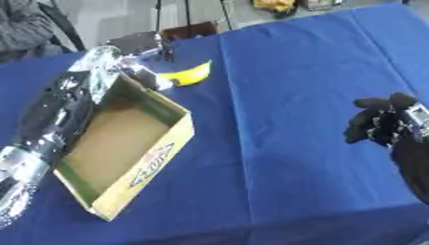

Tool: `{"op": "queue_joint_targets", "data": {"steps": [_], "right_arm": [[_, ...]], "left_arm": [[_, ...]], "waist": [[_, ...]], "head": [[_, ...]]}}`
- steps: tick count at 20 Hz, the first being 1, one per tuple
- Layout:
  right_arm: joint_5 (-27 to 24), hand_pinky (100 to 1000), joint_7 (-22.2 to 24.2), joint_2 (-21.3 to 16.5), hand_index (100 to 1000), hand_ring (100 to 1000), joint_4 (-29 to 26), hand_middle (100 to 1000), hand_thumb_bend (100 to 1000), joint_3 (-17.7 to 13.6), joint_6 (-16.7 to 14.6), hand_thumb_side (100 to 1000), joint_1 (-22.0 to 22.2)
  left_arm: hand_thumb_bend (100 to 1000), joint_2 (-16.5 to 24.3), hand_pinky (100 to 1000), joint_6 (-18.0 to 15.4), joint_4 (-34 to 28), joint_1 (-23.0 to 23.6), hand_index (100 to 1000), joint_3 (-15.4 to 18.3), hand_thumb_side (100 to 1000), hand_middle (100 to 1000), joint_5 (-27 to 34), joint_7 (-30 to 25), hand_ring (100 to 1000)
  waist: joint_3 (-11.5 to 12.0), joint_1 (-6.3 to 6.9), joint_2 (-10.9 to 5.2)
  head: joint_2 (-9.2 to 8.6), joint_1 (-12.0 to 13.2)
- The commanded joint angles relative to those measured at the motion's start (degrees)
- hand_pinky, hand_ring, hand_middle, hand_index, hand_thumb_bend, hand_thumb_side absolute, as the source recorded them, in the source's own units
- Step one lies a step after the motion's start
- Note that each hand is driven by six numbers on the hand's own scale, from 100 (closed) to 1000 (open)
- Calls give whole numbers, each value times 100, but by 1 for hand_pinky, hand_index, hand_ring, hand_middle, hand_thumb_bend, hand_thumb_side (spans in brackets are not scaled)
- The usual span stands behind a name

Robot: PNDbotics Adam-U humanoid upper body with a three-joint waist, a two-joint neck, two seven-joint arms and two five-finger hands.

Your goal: Pick up objects on the table and place them in the box.

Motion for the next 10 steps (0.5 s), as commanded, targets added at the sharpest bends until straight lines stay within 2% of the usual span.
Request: {"op": "queue_joint_targets", "data": {"steps": [1, 10], "right_arm": [[21, 562, 30, -32, 763, 569, -63, 540, 100, 1, -11, 1000, -90], [20, 562, 41, -31, 763, 569, -42, 540, 100, 5, -5, 1000, -110]], "left_arm": [[449, 117, 557, 25, -95, -66, 689, -1, 465, 554, -119, -17, 558], [446, 176, 564, 126, -19, -47, 701, 2, 453, 567, -268, 58, 567]], "waist": [[-27, -21, -70], [-113, 34, -100]], "head": [[30, 25], [30, -6]]}}
